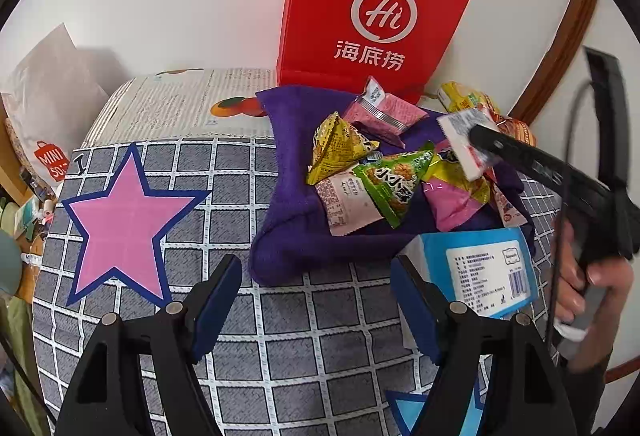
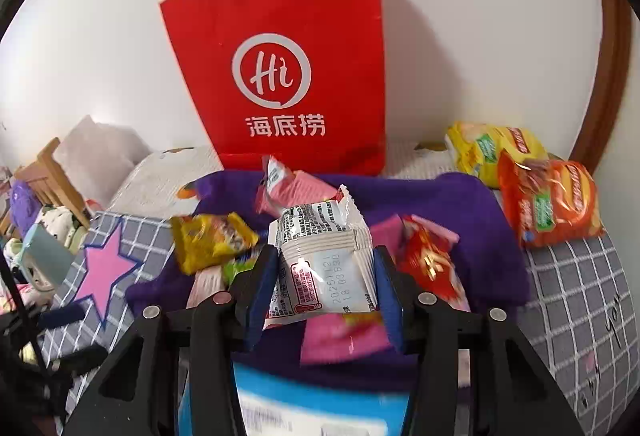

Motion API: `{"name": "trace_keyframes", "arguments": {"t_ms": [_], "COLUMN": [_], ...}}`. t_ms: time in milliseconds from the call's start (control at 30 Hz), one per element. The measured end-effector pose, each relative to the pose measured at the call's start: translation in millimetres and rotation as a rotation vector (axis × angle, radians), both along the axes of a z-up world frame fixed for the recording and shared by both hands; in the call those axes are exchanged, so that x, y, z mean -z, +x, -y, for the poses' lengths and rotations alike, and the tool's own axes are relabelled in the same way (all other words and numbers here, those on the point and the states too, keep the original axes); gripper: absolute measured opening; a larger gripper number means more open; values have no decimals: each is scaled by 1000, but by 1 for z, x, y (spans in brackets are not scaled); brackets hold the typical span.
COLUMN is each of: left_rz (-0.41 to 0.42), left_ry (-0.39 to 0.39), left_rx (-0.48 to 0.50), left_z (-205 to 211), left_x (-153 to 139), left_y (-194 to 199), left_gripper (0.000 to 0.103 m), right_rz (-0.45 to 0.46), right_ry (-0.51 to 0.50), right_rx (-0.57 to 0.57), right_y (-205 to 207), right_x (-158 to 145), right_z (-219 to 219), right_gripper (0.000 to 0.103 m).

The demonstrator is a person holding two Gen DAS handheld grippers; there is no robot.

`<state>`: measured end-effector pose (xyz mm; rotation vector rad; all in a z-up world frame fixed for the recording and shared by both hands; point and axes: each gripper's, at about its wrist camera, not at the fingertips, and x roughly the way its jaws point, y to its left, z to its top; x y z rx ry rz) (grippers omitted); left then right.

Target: Organize snacks

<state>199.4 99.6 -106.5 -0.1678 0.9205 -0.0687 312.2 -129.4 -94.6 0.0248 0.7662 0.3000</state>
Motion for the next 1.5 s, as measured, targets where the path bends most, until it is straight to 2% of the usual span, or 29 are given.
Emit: {"name": "trace_keyframes", "arguments": {"t_ms": [133,200,333,567,733,867,900,967,1100,1167,1200,1267,1367,1500], "left_rz": [0,3,16,71,114,138,142,158,182,198,206,226,256,266], "left_ry": [-3,-5,-8,-10,8,8,8,18,33,37,42,48,61,82], "left_rx": [7,15,33,67,93,109,116,117,119,116,114,109,111,99], "left_z": [1,3,10,31,51,66,70,77,87,91,93,95,99,102], "left_x": [0,-1,-8,-32,-50,-62,-65,-70,-77,-81,-83,-87,-93,-97], "left_y": [4,3,-4,-37,-69,-93,-99,-111,-132,-143,-149,-159,-173,-184], "left_gripper": [75,75,75,75,75,75,75,75,75,75,76,86,91,92], "right_rz": [-41,-50,-24,29,23,47,53,75,117,114,112,105,90,85], "right_ry": [-36,-42,-31,-2,37,26,23,19,20,6,-7,-44,-44,-36], "right_rx": [-2,4,36,90,115,153,164,194,224,235,233,232,235,241], "right_y": [13,11,-9,-83,-135,-181,-189,-212,-248,-261,-267,-279,-293,-306], "right_x": [8,8,-1,-30,-46,-56,-58,-63,-68,-68,-67,-65,-65,-66], "right_z": [-10,-9,3,32,52,67,70,77,87,89,89,87,88,86], "right_gripper": [57,64,65,66,66,66,68,83,91,100,101,102,102,102]}}
